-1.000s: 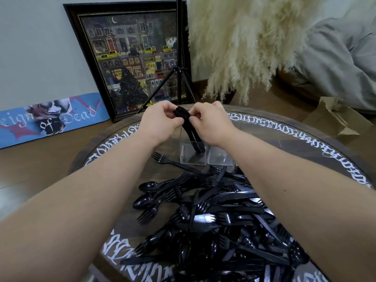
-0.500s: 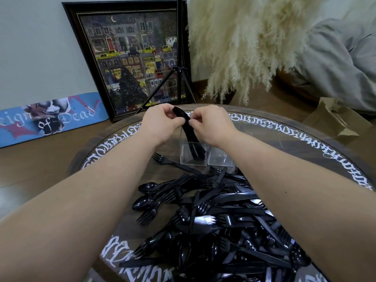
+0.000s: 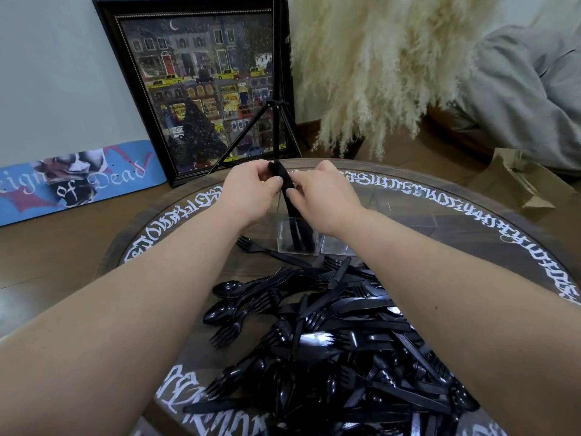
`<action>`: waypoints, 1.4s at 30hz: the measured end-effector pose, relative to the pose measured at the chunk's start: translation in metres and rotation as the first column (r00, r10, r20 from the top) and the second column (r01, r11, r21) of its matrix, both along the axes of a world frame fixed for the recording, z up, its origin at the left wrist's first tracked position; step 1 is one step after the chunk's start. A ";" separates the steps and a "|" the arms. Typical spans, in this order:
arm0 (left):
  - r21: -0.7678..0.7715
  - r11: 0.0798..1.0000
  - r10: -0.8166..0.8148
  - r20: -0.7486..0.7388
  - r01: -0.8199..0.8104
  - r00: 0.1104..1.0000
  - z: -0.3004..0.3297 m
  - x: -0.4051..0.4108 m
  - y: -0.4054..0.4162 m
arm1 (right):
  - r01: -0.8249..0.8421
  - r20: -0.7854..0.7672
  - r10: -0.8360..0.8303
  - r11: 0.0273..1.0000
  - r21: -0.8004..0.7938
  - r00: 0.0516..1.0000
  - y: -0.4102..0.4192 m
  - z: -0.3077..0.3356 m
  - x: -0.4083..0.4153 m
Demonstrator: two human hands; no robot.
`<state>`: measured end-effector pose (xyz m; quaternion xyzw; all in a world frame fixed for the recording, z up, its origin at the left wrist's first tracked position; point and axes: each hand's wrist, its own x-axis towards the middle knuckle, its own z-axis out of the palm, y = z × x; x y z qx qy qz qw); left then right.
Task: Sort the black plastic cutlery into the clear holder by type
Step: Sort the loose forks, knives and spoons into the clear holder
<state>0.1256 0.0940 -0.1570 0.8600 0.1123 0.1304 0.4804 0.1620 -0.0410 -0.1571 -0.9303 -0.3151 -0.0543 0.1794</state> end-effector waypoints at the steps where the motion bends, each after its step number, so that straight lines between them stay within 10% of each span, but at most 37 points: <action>1: -0.005 1.000 -0.001 0.004 0.001 1.000 0.001 0.001 -0.001 | -0.010 0.024 0.010 1.000 -0.016 1.000 0.001 0.001 0.000; 25: 0.052 0.993 0.111 -0.027 -0.110 0.993 0.005 -0.041 -0.006 | 0.100 0.018 -0.103 0.988 0.114 0.995 -0.039 0.018 -0.029; 42: 0.305 0.930 -0.137 -0.227 0.204 0.964 -0.034 -0.162 -0.124 | 0.409 -0.211 -0.384 0.908 0.089 0.899 -0.188 -0.031 -0.151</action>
